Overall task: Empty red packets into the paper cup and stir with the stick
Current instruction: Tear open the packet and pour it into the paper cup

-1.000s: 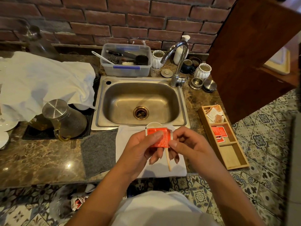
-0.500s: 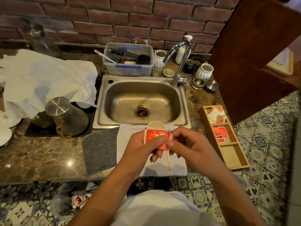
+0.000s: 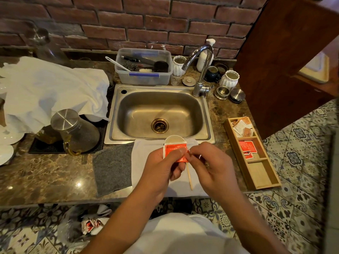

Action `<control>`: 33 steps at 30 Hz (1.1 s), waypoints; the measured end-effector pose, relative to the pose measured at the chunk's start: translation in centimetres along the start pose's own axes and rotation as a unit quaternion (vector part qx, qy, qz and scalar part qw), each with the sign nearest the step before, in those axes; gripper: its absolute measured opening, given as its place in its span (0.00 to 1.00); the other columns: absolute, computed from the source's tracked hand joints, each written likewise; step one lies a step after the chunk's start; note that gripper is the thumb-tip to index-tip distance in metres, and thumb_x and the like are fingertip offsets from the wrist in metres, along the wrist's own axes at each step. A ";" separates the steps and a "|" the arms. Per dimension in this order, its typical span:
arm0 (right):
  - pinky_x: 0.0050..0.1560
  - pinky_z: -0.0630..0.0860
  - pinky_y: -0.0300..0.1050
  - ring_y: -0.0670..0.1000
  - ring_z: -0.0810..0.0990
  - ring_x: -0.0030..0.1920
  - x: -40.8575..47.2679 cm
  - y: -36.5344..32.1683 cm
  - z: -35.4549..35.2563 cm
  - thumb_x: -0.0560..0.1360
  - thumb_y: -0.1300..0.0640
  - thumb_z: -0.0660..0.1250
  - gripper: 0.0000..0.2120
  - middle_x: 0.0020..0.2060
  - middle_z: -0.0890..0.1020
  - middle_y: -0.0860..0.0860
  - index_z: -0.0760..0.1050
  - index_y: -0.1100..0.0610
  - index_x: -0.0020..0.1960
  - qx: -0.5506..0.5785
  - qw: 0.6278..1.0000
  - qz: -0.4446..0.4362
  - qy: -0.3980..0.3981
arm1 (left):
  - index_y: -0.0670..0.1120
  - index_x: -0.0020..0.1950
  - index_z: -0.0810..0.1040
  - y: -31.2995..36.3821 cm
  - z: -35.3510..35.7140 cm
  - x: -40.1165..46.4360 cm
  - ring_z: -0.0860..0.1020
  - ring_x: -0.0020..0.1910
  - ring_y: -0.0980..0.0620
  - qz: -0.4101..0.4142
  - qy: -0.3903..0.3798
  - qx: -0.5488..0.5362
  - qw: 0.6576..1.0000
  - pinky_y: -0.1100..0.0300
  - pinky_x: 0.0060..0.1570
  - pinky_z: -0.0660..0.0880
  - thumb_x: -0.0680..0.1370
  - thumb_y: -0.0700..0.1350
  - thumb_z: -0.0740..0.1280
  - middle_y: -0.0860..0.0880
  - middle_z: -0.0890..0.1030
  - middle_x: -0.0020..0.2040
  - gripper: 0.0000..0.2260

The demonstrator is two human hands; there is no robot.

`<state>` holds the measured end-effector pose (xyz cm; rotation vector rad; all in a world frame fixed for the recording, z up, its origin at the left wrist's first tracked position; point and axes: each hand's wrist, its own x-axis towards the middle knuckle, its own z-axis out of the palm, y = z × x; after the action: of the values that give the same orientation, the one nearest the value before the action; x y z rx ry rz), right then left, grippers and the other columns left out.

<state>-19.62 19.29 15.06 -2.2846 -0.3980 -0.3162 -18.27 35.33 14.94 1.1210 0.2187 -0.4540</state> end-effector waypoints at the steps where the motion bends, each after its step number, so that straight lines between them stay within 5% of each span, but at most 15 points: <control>1: 0.43 0.73 0.36 0.45 0.77 0.42 -0.2 0.1 0.2 0.79 0.57 0.67 0.04 0.42 0.82 0.48 0.80 0.56 0.52 -0.024 1.000 -0.012 0.011 | 0.42 0.40 0.80 0.0 0.0 0.0 0.69 0.22 0.55 -0.010 -0.004 -0.011 1.000 0.63 0.26 0.64 0.79 0.44 0.68 0.46 0.76 0.28 0.10; 6: 0.42 0.75 0.34 0.45 0.81 0.42 -0.4 -0.4 -0.2 0.80 0.49 0.66 0.06 0.40 0.81 0.41 0.79 0.50 0.50 0.079 0.994 0.075 0.006 | 0.45 0.40 0.83 0.4 -0.2 0.0 0.68 0.24 0.54 -0.018 -0.055 0.005 0.998 0.62 0.26 0.63 0.77 0.50 0.71 0.45 0.77 0.31 0.10; 13: 0.41 0.79 0.44 0.52 0.84 0.42 -0.5 -0.6 -1.0 0.78 0.44 0.66 0.06 0.40 0.84 0.46 0.78 0.44 0.49 0.210 0.965 0.148 -0.055 | 0.47 0.40 0.83 0.4 -0.5 -0.6 0.69 0.25 0.52 0.018 -0.081 0.074 0.994 0.61 0.28 0.66 0.80 0.49 0.68 0.44 0.77 0.30 0.11; 21: 0.39 0.77 0.43 0.51 0.83 0.38 -0.3 0.0 -1.9 0.78 0.43 0.65 0.16 0.37 0.84 0.52 0.79 0.56 0.49 0.230 0.945 0.161 -0.167 | 0.50 0.35 0.82 -0.1 -1.0 -0.8 0.71 0.26 0.53 0.031 -0.057 0.108 0.992 0.63 0.28 0.67 0.72 0.52 0.70 0.48 0.76 0.28 0.09; 26: 0.40 0.80 0.51 0.52 0.82 0.40 -0.4 0.1 -1.4 0.80 0.47 0.65 0.12 0.39 0.83 0.47 0.80 0.55 0.50 0.171 0.970 0.118 -0.123 | 0.49 0.35 0.82 -0.4 -0.7 -0.7 0.70 0.25 0.53 0.025 -0.020 0.103 0.994 0.64 0.27 0.67 0.77 0.45 0.70 0.46 0.76 0.28 0.11; 33: 0.43 0.77 0.43 0.45 0.79 0.44 -1.2 0.6 0.1 0.81 0.53 0.64 0.09 0.44 0.83 0.46 0.81 0.55 0.52 -0.012 0.999 0.015 -0.033 | 0.43 0.39 0.82 -0.6 -0.2 -0.6 0.72 0.25 0.52 -0.012 0.011 0.065 0.998 0.63 0.24 0.66 0.80 0.42 0.66 0.44 0.78 0.29 0.11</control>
<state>-20.52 18.74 14.19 -2.3260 -0.3956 -0.2329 -19.07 35.41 14.56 1.2512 0.2243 -0.4828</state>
